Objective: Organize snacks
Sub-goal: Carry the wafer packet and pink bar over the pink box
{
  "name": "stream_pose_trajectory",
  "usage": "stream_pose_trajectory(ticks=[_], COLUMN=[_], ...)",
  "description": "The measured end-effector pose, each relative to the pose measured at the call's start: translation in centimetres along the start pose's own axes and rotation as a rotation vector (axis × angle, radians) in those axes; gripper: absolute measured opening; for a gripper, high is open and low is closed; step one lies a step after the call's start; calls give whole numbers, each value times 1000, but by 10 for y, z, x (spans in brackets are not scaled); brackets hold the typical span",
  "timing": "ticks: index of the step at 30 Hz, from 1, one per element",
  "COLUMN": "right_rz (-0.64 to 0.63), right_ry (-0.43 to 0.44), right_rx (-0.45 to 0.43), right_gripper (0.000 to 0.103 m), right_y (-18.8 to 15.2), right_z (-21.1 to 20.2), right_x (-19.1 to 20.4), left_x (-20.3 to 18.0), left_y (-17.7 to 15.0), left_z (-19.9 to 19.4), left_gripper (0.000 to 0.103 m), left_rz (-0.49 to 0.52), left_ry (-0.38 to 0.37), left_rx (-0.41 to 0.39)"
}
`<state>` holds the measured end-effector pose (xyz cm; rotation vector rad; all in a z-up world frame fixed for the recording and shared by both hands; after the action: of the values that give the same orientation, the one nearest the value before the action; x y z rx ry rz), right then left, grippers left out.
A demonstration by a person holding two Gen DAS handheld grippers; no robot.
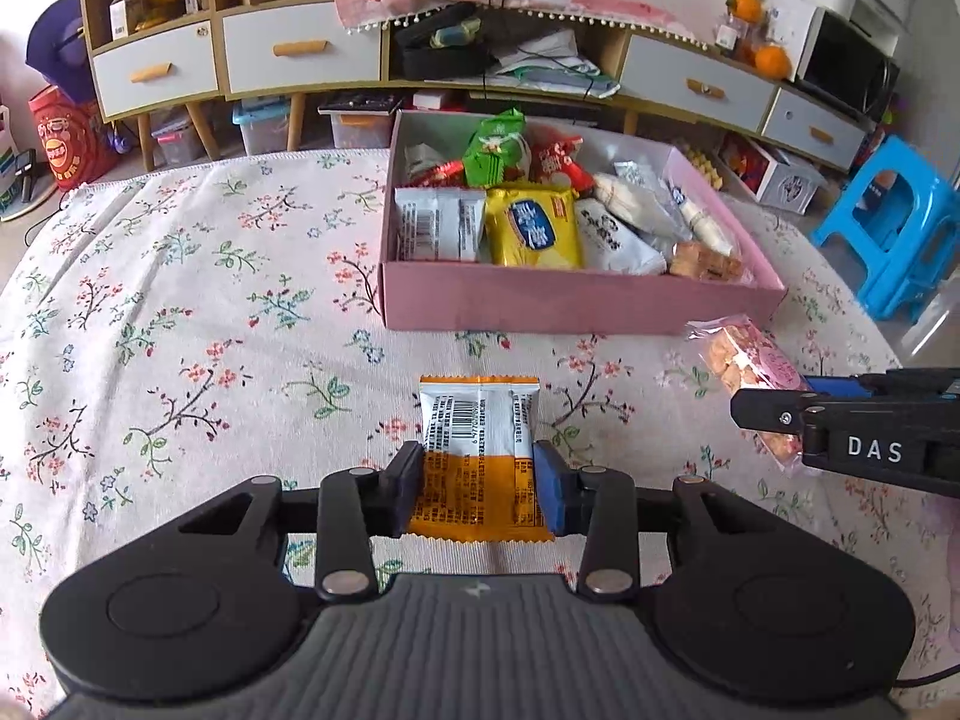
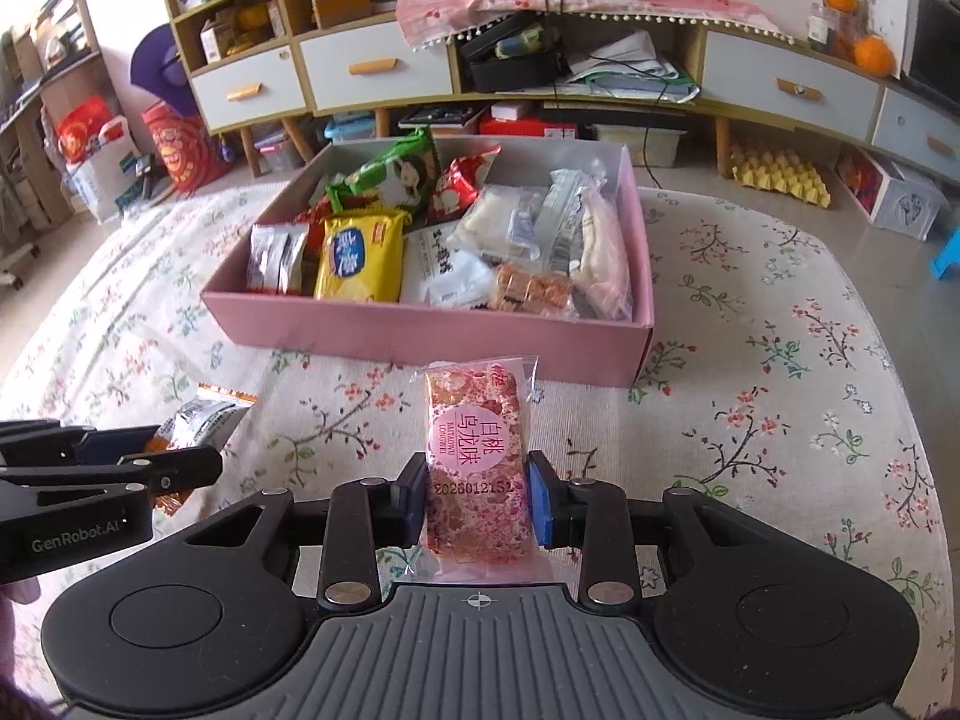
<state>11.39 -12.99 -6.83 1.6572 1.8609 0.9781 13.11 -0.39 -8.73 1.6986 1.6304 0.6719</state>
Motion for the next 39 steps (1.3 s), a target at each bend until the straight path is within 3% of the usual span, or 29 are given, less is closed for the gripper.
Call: stream_pose_trajectory(ticks=[6, 18, 24, 32, 39], right_rz=[55, 195, 272, 337, 409], right_ry=[2, 15, 36, 45, 76], right_rx=[-36, -127, -123, -138, -178], right_gripper=[31, 31, 31, 31, 31], right_y=[19, 63, 78, 93, 106], right_z=[-8, -18, 5, 62, 100], right_x=[-5, -31, -53, -72, -82], left_x=[1, -12, -30, -56, -61], left_y=[18, 64, 76, 79, 69], left_z=[0, 13, 44, 72, 85], left_gripper=[36, 36, 36, 36, 37], left_rz=[-57, -159, -123, 20, 80], left_ry=[0, -63, -123, -178, -188], left_rx=[-19, -143, -139, -126, -109])
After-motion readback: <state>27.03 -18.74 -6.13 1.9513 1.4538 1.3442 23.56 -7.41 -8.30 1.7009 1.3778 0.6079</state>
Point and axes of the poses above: each gripper's, at about its wrist camera, not at the fingertips, and z roughly the way its jaws point, x to its left, y to its top, the point moved 8 cm from there along z, roughly the way its jaws point, and after that the axes turned 11 degrees about -x, right-handed, at the moved point
